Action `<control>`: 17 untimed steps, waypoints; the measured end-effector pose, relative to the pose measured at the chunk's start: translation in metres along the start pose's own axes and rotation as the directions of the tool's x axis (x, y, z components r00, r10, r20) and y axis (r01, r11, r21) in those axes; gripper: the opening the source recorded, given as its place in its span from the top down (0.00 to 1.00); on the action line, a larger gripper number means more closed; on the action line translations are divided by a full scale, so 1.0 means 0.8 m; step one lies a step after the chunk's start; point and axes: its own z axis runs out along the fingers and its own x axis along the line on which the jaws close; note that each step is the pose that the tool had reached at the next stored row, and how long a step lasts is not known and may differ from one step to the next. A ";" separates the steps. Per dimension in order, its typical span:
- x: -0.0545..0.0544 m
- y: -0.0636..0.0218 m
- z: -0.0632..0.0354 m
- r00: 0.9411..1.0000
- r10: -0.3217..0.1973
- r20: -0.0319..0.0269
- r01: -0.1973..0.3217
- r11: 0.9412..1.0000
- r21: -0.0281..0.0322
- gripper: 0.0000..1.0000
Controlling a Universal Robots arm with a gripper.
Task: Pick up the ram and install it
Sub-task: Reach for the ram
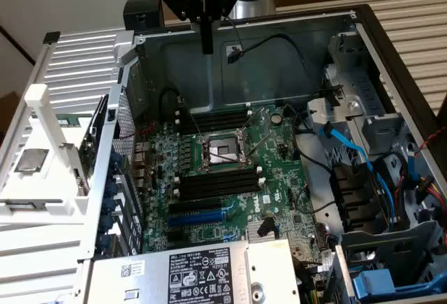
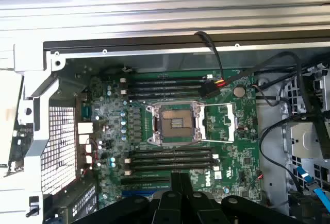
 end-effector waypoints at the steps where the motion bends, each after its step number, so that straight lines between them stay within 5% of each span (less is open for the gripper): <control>1: 0.000 0.000 0.000 1.000 0.000 0.000 0.000 1.000 0.000 0.90; 13: 0.000 0.000 0.000 1.000 0.000 0.000 0.000 1.000 0.000 0.90; 17: 0.009 -0.001 0.000 1.000 0.000 0.000 0.000 1.000 0.000 0.90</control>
